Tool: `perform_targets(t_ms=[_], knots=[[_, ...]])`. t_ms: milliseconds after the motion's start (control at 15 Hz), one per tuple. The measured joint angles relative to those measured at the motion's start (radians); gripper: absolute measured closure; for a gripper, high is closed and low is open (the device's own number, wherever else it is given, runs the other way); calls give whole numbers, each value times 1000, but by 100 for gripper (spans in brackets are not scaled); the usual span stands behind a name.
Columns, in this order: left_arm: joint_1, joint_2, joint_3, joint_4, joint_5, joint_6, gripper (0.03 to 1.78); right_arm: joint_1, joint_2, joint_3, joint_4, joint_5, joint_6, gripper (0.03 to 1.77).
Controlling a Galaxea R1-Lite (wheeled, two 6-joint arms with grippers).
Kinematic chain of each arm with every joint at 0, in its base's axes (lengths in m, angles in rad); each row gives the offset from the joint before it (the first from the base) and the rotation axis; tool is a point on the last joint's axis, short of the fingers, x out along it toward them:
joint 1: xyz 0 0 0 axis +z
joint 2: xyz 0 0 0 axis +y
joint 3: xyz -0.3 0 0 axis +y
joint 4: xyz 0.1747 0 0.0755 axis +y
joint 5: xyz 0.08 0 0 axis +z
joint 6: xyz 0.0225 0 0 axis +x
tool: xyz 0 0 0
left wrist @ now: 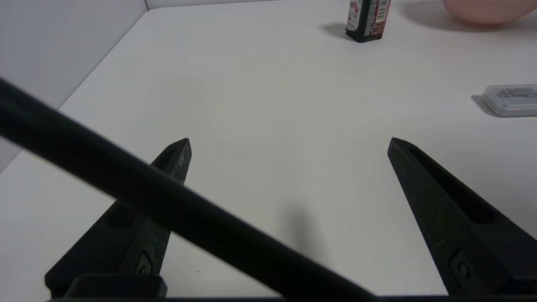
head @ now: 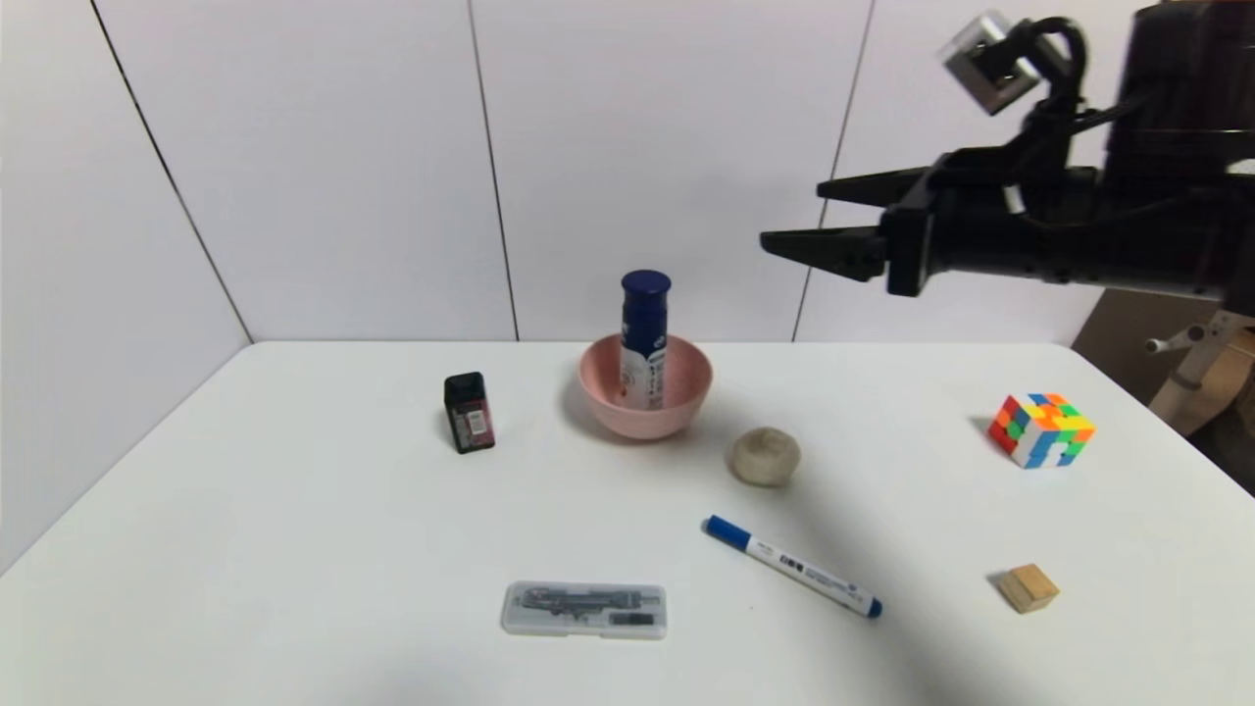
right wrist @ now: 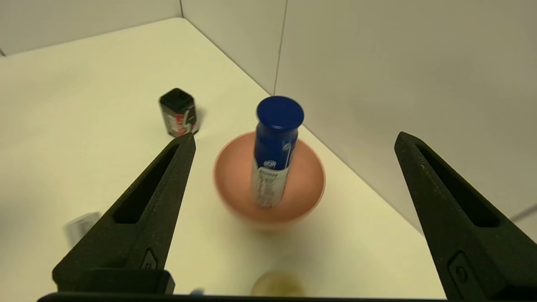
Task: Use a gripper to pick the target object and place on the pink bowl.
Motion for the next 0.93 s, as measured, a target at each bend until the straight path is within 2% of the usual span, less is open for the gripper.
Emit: perform_targets(t_ms=[133, 267, 333, 600, 667, 800, 933], knots=[[0, 0, 0, 0, 0, 0, 12, -65, -145, 143, 5, -10, 12, 14], [0, 0, 0, 0, 0, 0, 12, -131, -304, 313, 11, -57, 21, 13], [0, 0, 0, 0, 0, 0, 12, -160, -382, 397, 12, -105, 24, 12], [0, 0, 0, 0, 0, 0, 12, -241, -695, 722, 71, -392, 28, 11], [0, 0, 0, 0, 0, 0, 12, -256, -766, 789, 105, -439, 31, 11], [0, 0, 0, 0, 0, 0, 12, -281, -912, 917, 178, -474, 55, 11], [0, 0, 0, 0, 0, 0, 12, -299, -1054, 1027, 226, -476, 76, 11]])
